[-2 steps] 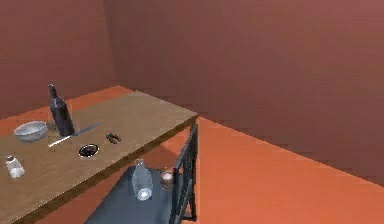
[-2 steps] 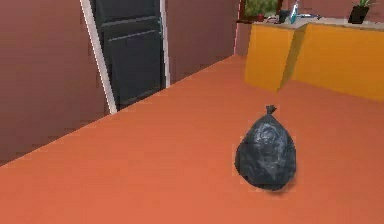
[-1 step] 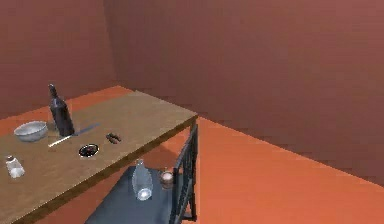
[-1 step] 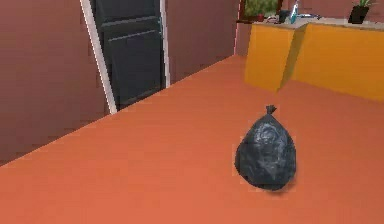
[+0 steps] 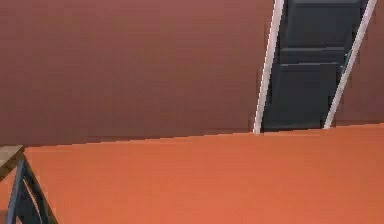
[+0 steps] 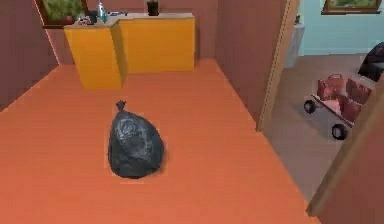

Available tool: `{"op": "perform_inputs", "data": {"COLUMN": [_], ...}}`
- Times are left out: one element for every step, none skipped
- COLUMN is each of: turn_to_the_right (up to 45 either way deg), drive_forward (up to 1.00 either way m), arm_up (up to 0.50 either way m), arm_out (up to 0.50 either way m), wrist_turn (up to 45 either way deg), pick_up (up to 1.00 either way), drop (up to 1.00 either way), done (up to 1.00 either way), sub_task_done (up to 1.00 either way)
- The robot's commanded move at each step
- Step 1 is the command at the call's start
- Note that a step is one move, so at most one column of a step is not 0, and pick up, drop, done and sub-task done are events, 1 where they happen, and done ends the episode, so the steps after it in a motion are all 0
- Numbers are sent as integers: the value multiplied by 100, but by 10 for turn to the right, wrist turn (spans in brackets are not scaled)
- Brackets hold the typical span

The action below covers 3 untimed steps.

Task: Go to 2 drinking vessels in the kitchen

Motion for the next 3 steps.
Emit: {"op": "perform_inputs", "data": {"turn_to_the_right": [450, 0, 30], "drive_forward": [0, 100, 0], "arm_up": [0, 0, 0], "arm_out": [0, 0, 0], "wrist_turn": [0, 0, 0], "pick_up": [0, 0, 0], "drop": [0, 0, 0], "done": [0, 0, 0], "sub_task_done": [0, 0, 0]}}
